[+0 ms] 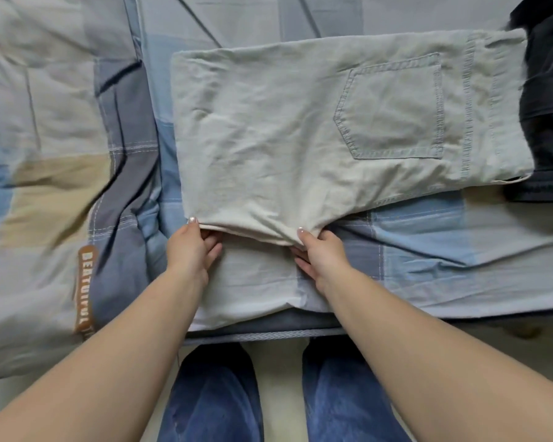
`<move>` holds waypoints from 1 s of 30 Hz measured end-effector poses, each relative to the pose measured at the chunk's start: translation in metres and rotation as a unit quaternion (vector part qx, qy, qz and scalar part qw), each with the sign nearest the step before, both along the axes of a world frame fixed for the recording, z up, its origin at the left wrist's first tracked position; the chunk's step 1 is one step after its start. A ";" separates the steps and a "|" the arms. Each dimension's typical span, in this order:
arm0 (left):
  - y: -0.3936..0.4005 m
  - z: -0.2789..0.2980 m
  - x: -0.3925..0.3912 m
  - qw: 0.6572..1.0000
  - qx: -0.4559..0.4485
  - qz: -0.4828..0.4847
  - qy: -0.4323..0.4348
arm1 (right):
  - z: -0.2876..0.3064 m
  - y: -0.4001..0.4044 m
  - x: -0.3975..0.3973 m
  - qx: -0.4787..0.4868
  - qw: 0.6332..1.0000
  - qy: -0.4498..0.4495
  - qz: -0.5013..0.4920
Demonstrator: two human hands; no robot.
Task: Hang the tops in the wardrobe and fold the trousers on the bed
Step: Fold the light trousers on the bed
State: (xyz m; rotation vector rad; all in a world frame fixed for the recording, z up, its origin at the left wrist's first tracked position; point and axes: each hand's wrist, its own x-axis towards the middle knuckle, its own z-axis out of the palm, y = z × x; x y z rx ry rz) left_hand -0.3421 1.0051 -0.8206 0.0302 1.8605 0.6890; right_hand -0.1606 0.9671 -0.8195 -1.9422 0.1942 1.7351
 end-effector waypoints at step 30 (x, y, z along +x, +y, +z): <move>0.131 0.081 -0.001 0.935 0.158 -0.303 -0.097 | 0.008 0.127 0.073 0.219 0.959 -0.100 0.152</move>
